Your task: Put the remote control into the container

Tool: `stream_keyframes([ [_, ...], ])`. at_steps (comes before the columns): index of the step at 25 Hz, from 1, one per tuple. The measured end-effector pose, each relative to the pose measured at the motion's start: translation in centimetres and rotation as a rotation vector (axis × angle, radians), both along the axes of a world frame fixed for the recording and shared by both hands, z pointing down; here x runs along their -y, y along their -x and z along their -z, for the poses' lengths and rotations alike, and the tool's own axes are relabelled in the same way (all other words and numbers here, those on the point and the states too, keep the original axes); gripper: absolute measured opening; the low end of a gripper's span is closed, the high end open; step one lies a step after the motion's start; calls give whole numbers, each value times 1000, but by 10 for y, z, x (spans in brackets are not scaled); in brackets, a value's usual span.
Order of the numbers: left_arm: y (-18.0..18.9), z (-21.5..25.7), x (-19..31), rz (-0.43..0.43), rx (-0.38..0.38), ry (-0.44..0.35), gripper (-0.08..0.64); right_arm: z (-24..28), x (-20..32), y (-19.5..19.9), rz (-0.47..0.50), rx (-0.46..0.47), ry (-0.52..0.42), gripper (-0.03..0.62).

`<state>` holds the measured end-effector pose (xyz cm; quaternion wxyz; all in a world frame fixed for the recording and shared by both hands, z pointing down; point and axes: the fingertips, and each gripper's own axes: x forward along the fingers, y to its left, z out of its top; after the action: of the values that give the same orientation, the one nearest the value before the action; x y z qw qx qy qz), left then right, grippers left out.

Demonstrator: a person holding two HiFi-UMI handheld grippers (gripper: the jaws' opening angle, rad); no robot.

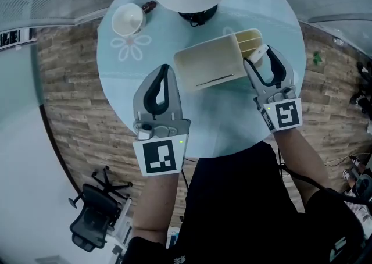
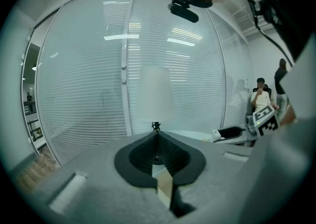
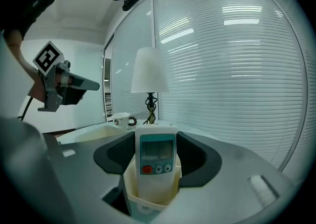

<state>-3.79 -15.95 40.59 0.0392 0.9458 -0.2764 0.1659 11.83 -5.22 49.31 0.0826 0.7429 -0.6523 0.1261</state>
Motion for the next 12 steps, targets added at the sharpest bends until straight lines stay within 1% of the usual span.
stream_keyframes([
  [5, 5, -6, -1, -7, 5, 14, 0, 1, -2, 9, -10, -33, 6, 270],
  [8, 9, -8, 0, -5, 3, 22, 0, 0, -7, 10, -32, -34, 10, 272],
  [12, 14, -6, -1, -6, -1, 19, 0, 1, -6, 12, -29, -35, 16, 272],
])
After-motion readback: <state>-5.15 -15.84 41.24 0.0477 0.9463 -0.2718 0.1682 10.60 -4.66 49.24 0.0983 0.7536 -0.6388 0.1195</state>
